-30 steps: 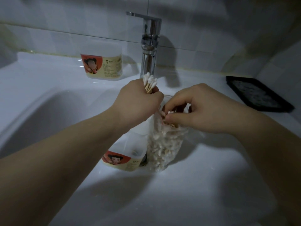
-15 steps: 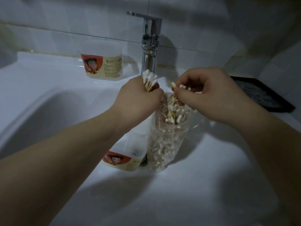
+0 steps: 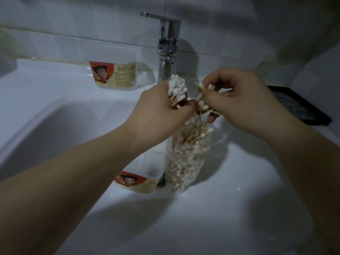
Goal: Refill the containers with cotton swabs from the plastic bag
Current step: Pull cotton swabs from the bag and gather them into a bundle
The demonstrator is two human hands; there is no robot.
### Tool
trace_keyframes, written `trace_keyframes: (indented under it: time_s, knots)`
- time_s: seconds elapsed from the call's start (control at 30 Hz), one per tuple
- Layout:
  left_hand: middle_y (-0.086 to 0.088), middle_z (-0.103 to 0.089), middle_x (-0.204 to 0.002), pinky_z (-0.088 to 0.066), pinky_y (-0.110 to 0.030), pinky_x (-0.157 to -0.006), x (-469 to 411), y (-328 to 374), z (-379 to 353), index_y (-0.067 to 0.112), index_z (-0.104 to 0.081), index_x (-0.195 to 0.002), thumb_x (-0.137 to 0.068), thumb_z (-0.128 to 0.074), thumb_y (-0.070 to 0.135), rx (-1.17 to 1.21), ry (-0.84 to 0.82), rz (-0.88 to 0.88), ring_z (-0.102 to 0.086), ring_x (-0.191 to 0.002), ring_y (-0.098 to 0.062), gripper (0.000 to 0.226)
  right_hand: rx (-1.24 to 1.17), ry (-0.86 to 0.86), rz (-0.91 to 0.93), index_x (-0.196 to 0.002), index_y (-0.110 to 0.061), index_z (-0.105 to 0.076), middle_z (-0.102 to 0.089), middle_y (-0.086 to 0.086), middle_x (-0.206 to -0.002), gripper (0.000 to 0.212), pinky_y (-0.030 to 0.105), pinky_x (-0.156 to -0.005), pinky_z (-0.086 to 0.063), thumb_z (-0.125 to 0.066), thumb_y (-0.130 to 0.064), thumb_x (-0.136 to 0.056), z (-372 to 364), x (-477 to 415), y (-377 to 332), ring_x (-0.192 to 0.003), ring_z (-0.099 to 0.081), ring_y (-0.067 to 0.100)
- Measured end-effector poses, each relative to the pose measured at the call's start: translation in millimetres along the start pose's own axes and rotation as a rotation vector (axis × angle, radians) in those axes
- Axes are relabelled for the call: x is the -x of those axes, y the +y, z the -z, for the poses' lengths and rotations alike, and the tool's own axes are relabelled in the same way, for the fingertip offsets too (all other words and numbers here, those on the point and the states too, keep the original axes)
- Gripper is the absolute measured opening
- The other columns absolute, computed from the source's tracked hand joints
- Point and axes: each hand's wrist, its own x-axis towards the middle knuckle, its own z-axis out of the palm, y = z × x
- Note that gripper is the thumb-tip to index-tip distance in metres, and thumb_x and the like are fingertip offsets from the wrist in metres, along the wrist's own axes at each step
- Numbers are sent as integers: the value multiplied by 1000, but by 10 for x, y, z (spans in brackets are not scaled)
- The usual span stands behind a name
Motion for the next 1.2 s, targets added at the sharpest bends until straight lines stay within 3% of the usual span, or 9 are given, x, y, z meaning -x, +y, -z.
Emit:
trace_keyframes:
  time_s: [0.1,0.27,0.43,0.5,0.57,0.73,0.93,1.03,1.2]
  knots:
    - [20,-61,-68,-48,-21,-59,0,-12,4,23,-58,-79,-85,-72,27,8,-29,2,-59,-67,0,15,-80,-62,-69,-91,-15,-71,-71,5,-94,11,21,-61,-58,-71,-3,-92,-18,3,2,-66,-77,21]
    - [12,-63,-69,-49,-24,-61,-4,1,10,22,-60,-80,-86,-72,28,5,-67,46,-61,-70,-2,14,-117,-78,-107,-88,-12,-74,-75,8,-84,14,21,-64,-58,-75,2,-88,-18,-11,7,-67,-77,21]
    - [-7,-66,-73,-56,-44,-69,-35,1,23,6,-60,-86,-89,-67,27,78,-24,118,-66,-73,-22,22,-115,-19,-85,-86,-12,-74,-74,5,-76,16,16,-61,-55,-75,4,-86,5,-20,12,-62,-74,14]
    - [-9,-67,-73,-55,-47,-66,-51,-9,25,5,-60,-87,-88,-69,27,111,-7,152,-65,-68,-23,23,-118,-4,-87,-87,-11,-75,-74,6,-76,16,15,-61,-55,-75,5,-86,12,-19,10,-62,-73,13]
    - [-3,-66,-67,-51,-41,-60,-54,-7,32,9,-61,-83,-88,-71,31,139,-13,154,-60,-61,-14,24,-163,14,-96,-87,-12,-75,-74,8,-76,17,17,-63,-56,-75,5,-85,20,-24,14,-64,-75,15]
    - [5,-53,-61,-47,-30,-62,17,92,47,11,-54,-79,-80,-76,48,198,-142,103,-54,-61,-6,43,-218,67,-111,-84,-18,-76,-67,0,-62,23,19,-66,-57,-74,5,-84,58,-68,59,-62,-72,15]
    - [24,-62,-65,-46,-12,-64,18,84,41,33,-57,-76,-82,-84,29,238,-255,71,-61,-66,8,28,-290,61,-153,-83,-16,-76,-72,12,-76,24,24,-69,-58,-73,7,-84,44,-63,58,-69,-75,22]
    - [23,-68,-77,-50,-16,-72,13,44,36,34,-63,-86,-80,-85,24,164,-253,51,-66,-78,6,25,-405,70,-189,-82,-10,-73,-70,14,-80,22,25,-72,-60,-70,12,-85,40,-74,43,-71,-74,21]
    - [9,-72,-81,-54,-27,-72,-17,-4,40,23,-64,-99,-83,-83,26,138,-212,138,-68,-75,-2,25,-435,127,-215,-83,-6,-71,-69,16,-85,20,23,-72,-60,-68,14,-86,68,-103,53,-70,-74,19]
